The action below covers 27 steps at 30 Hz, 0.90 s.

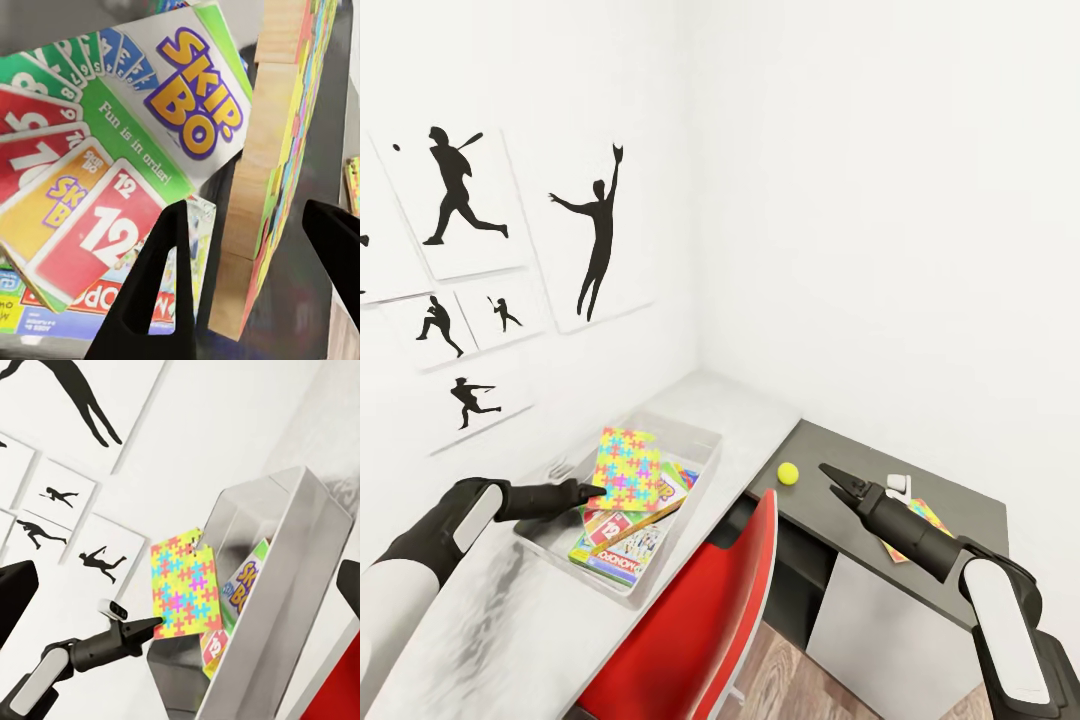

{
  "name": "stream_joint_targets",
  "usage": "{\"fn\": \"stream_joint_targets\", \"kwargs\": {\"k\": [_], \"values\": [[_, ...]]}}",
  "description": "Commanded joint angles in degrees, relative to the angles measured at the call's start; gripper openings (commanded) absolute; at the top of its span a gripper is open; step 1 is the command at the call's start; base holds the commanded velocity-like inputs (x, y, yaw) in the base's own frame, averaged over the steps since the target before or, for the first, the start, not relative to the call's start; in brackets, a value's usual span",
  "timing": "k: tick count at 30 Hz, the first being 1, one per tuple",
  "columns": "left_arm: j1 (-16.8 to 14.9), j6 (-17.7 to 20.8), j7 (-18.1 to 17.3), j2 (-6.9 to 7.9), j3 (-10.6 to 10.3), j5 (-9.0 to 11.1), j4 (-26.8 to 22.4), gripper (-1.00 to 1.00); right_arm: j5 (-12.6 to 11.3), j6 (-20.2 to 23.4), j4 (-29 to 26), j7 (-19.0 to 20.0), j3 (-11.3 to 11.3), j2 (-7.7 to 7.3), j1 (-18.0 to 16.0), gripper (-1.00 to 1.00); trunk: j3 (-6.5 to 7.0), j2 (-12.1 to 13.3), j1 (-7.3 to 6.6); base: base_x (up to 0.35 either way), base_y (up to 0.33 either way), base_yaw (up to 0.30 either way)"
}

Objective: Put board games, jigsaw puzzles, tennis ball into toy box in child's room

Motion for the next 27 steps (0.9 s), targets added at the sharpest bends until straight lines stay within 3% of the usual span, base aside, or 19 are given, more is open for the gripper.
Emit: {"fn": "stream_joint_targets", "kwargs": {"k": [1,6,7,27], "values": [[-0.06,0.16,0.76,0.06,-0.2,0.23,-0.02,-1.0,0.23,0.29,-0.01,0.32,-0.09,0.0,-0.07,1.0,-0.13,-0.13,0.04,0.0,0.0,0.0],[-0.06,0.1,2.48,0.01,-0.1,0.28,-0.02,-1.0,0.23,0.29,-0.01,0.32,-0.09,-0.02,-0.08,1.0,-0.13,-0.13,0.04,0.0,0.0,0.0],[-0.06,0.09,2.66,-0.01,-0.06,0.29,-0.02,1.0,0.23,0.29,-0.01,0.32,-0.09,-0.02,-0.06,1.0,-0.13,-0.13,0.04,0.0,0.0,0.0],[-0.06,0.07,1.49,0.19,0.12,0.55,-0.62,1.0,0.23,0.29,-0.01,0.32,-0.22,-0.02,-0.07,1.0,-0.13,-0.13,0.04,0.0,0.0,0.0]]}}
